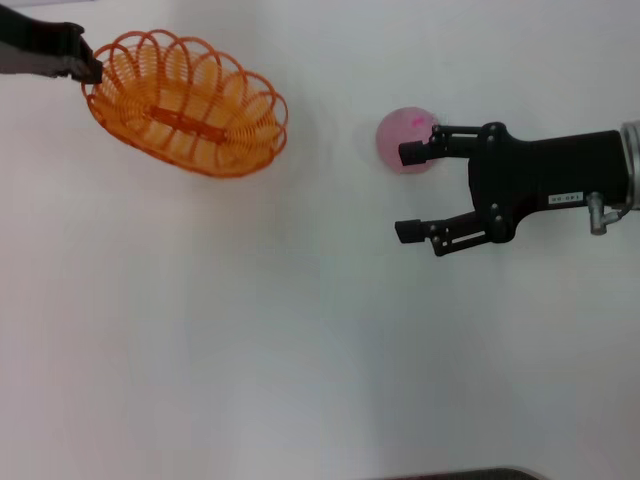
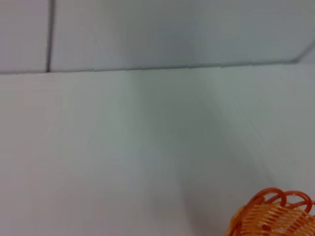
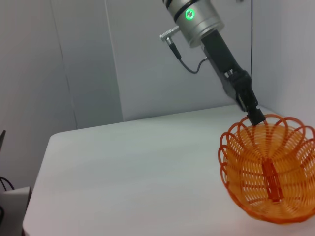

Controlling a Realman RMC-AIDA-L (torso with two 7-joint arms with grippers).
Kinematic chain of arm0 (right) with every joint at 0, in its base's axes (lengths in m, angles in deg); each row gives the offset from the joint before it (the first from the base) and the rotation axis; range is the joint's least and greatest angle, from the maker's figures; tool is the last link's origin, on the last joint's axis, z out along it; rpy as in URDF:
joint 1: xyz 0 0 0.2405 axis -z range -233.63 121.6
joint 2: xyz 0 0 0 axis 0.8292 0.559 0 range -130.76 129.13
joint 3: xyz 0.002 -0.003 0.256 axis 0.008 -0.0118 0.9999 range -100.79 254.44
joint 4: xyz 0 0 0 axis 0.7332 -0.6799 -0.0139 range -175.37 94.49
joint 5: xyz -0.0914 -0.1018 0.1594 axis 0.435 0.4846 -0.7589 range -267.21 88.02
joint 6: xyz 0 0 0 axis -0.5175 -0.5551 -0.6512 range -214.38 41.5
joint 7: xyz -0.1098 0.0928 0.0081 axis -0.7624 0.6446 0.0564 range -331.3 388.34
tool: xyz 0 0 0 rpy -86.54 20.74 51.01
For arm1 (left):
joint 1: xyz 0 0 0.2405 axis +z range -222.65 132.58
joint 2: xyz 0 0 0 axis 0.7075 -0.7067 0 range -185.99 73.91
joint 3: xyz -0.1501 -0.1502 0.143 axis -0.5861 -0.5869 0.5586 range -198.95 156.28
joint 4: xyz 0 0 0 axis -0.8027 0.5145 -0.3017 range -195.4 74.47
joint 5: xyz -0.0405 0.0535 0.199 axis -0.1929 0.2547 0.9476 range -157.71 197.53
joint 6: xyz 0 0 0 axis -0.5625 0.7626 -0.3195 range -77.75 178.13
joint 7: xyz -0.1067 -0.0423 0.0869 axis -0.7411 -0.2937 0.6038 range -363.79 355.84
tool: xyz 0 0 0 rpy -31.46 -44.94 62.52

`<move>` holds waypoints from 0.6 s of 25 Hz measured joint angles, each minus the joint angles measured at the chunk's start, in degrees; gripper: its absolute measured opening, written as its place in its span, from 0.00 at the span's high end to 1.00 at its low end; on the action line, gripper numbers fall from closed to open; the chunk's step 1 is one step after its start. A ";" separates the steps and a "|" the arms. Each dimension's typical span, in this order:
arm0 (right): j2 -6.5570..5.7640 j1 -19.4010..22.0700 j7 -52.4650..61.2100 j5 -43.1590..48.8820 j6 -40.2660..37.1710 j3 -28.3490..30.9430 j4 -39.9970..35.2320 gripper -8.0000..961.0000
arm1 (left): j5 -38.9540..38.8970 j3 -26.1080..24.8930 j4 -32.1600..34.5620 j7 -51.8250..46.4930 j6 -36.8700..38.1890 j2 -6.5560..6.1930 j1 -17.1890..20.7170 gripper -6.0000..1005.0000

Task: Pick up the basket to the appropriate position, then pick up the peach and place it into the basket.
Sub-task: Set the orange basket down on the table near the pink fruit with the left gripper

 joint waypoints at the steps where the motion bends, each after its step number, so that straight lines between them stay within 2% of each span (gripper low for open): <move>1: -0.04 -0.08 -0.05 0.00 0.02 0.01 -0.25 0.02 | -0.18 0.00 -0.05 -1.24 -0.57 0.12 0.55 0.93; 6: 0.11 -0.31 -0.47 0.00 0.98 0.02 -2.15 0.02 | -0.33 -0.37 -0.17 -7.63 -2.50 0.83 3.01 0.93; 15: 0.03 -1.24 -1.63 0.00 5.38 -0.26 -2.87 0.01 | -2.73 -2.10 0.37 -12.85 -4.41 3.38 7.05 0.92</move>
